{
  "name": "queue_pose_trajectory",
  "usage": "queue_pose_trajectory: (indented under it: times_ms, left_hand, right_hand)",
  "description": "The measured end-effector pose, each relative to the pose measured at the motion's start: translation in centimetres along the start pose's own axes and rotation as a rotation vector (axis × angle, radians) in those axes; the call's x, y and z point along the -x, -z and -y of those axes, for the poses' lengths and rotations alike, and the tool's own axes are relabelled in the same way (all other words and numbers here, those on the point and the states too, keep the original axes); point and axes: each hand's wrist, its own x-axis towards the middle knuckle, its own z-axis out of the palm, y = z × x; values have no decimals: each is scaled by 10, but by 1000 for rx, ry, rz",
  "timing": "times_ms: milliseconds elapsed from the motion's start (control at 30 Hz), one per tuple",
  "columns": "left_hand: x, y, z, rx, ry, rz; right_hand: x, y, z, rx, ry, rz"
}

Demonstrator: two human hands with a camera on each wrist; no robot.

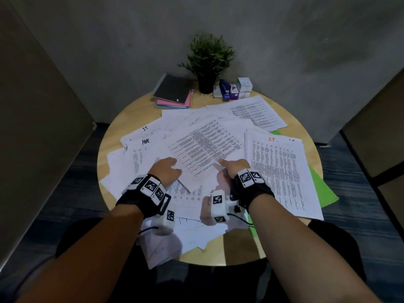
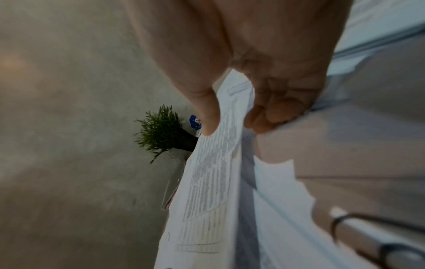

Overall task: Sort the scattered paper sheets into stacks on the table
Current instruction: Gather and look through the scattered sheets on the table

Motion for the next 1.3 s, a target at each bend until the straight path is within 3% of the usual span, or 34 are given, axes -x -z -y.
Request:
queue_pose_trajectory:
  times_ms: [133,267,367,467,600,767,900,967,1067,1100,1233,1300]
  left_hand:
    - [6,-1,13,31,-14,-36]
    - [12,2,25,159,-3,-28]
    - [16,10,30,310,9,-117]
    - [18,23,31,436,-27,-195]
    - [25,45,31,712,-124,-228]
    - [37,64,40,751,-275,-225]
    - [42,69,58,630,-200,-440]
    - [44,71,68,595,-140,-560]
    - [49,77,79,602,-74,-671]
    - [51,78,80,594,-45,-687]
    - [57,79,81,555,-25,-700]
    - [58,77,80,559,-27,-689]
  right_hand:
    - [-1,-9,10,20,90,-5]
    - [9,-13,24,260,256,-20]
    - [19,-9,32,165,425,-54]
    - [39,0,38,33,581,128]
    - [60,15,46,-239,668,336]
    - [70,11,45,-412,614,445]
    - [76,-3,31,-463,469,361]
    - [61,-11,15,-212,390,183]
    - [37,-36,-11,511,310,-25]
    - [33,-49,-17,641,262,-79]
    - [30,-88,-25,697,140,-219]
    - [32,-93,-25,697,110,-215]
